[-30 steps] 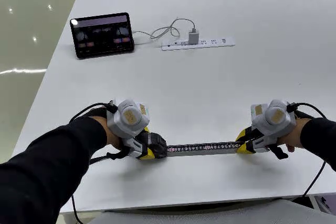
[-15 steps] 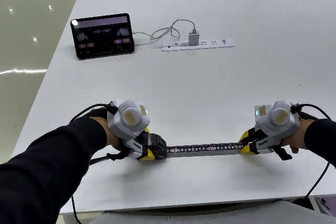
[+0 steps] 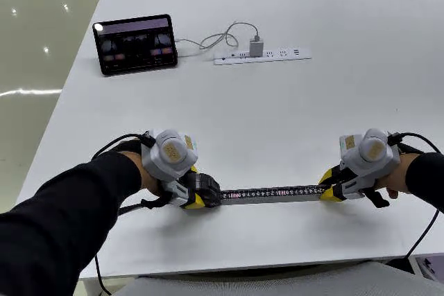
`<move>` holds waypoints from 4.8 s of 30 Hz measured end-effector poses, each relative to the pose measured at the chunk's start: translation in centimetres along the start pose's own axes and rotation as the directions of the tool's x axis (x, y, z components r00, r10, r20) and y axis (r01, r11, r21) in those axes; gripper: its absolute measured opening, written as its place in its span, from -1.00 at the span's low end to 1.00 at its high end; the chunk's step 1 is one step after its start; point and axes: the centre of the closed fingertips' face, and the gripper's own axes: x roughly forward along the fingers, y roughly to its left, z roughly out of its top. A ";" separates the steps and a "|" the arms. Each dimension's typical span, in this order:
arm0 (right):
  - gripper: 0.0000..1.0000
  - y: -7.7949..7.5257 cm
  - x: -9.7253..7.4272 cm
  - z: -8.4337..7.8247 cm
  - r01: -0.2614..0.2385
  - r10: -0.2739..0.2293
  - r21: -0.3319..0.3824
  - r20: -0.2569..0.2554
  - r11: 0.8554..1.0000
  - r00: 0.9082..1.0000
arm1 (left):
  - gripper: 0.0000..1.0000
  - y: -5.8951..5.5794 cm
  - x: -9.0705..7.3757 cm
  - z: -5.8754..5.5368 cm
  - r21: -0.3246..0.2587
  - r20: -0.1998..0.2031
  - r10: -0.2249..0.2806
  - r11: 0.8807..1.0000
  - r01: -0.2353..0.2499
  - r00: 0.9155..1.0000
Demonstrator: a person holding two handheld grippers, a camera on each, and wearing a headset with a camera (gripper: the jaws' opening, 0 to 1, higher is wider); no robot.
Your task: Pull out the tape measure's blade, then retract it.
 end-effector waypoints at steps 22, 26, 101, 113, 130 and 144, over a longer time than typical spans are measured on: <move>-0.79 0.4 -0.7 -0.7 0.004 -0.004 0.005 -0.007 1.000 1.000 | -0.33 -0.1 0.0 0.0 -0.006 0.004 0.003 1.000 -0.003 1.000; -0.79 0.4 -0.7 -0.8 0.003 -0.003 0.002 -0.009 1.000 1.000 | -0.33 -0.1 0.0 0.0 -0.006 0.004 0.002 1.000 -0.002 1.000; 0.82 0.7 -4.8 -2.8 0.296 -0.346 0.326 0.106 0.898 0.932 | 0.99 3.1 -4.4 -3.9 -0.423 0.175 0.329 0.876 -0.231 0.928; 0.84 2.7 -7.5 -4.0 0.326 -0.407 0.378 0.159 0.867 0.899 | 1.00 1.7 -8.9 -6.3 -0.602 0.256 0.515 0.747 -0.283 0.818; 1.00 5.5 -12.4 -7.6 0.380 -0.499 0.466 0.161 0.799 0.852 | 1.00 -1.5 -12.3 -9.2 -0.639 0.251 0.557 0.709 -0.296 0.792; 1.00 5.7 -12.8 -7.3 0.380 -0.505 0.464 0.179 0.800 0.844 | 1.00 -0.4 -12.3 -8.2 -0.637 0.280 0.569 0.713 -0.294 0.773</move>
